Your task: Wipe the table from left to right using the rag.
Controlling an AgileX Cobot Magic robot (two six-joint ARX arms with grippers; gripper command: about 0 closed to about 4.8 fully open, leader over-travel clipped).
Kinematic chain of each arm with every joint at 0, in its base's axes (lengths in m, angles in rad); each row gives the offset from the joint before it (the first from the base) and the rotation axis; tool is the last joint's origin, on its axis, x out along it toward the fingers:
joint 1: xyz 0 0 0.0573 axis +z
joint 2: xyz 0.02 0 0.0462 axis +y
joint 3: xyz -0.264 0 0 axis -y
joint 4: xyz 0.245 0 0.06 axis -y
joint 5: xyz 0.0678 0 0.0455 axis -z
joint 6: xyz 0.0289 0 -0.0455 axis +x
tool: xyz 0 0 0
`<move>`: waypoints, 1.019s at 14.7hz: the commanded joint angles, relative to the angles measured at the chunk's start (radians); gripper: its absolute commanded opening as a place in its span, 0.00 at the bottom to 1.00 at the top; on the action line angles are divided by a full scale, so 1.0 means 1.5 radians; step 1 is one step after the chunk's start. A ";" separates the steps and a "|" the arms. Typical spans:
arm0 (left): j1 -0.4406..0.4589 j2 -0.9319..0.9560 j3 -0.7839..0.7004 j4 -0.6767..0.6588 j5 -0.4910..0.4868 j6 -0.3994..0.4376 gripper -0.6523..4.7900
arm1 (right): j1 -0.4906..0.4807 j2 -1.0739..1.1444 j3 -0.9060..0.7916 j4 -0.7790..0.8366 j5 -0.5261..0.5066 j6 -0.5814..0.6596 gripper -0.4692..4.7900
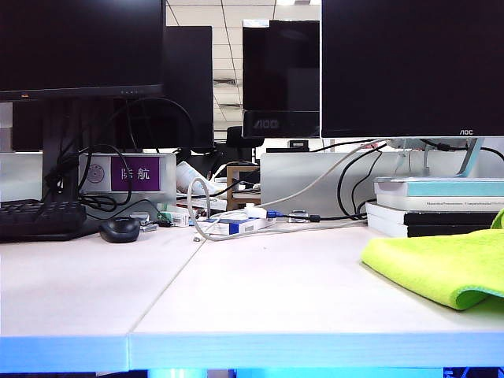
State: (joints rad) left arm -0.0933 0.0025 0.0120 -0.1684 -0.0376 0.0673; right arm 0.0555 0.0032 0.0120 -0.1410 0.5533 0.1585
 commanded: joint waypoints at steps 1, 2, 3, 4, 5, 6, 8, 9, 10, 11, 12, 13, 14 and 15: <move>0.000 -0.001 -0.003 -0.006 -0.002 0.003 0.12 | -0.062 -0.001 -0.004 0.004 0.004 0.000 0.21; 0.000 -0.001 -0.003 -0.006 -0.002 0.003 0.12 | -0.072 -0.001 -0.004 0.005 0.003 -0.004 0.21; 0.000 -0.001 -0.003 -0.006 -0.002 0.003 0.12 | -0.080 -0.001 -0.005 0.005 -0.006 -0.009 0.21; 0.000 -0.001 -0.003 -0.006 -0.002 0.003 0.12 | -0.078 -0.001 -0.006 0.009 -0.048 -0.027 0.21; 0.000 -0.001 -0.003 -0.006 -0.002 0.003 0.12 | -0.078 -0.001 -0.007 0.010 -0.172 -0.039 0.21; 0.000 -0.001 -0.003 -0.006 -0.002 0.003 0.12 | -0.078 -0.001 -0.007 -0.004 -0.309 -0.038 0.21; 0.000 -0.001 -0.003 -0.006 -0.002 0.003 0.12 | -0.078 -0.001 -0.007 -0.023 -0.366 -0.039 0.21; 0.000 -0.001 -0.003 -0.006 -0.002 0.003 0.12 | -0.078 -0.001 -0.007 -0.023 -0.365 -0.039 0.21; 0.000 -0.001 -0.003 -0.006 -0.002 0.003 0.12 | -0.080 -0.001 -0.007 -0.023 -0.359 -0.040 0.21; 0.000 -0.001 -0.003 -0.006 -0.002 0.003 0.12 | -0.081 -0.001 -0.007 -0.023 -0.351 -0.063 0.21; 0.000 -0.001 -0.003 -0.006 -0.002 0.003 0.12 | -0.081 -0.001 -0.007 -0.023 -0.351 -0.110 0.21; 0.000 -0.001 -0.003 -0.006 -0.002 0.003 0.12 | -0.081 -0.001 -0.007 -0.023 -0.351 -0.114 0.21; 0.000 -0.001 -0.003 -0.006 -0.002 0.003 0.12 | -0.081 -0.001 -0.007 -0.020 -0.354 -0.114 0.21; 0.000 -0.001 -0.003 -0.006 -0.002 0.003 0.12 | -0.081 -0.001 -0.007 -0.020 -0.353 -0.114 0.21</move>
State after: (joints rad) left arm -0.0933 0.0025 0.0120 -0.1684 -0.0376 0.0673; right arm -0.0650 0.0032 0.0090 -0.1757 0.0235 -0.0090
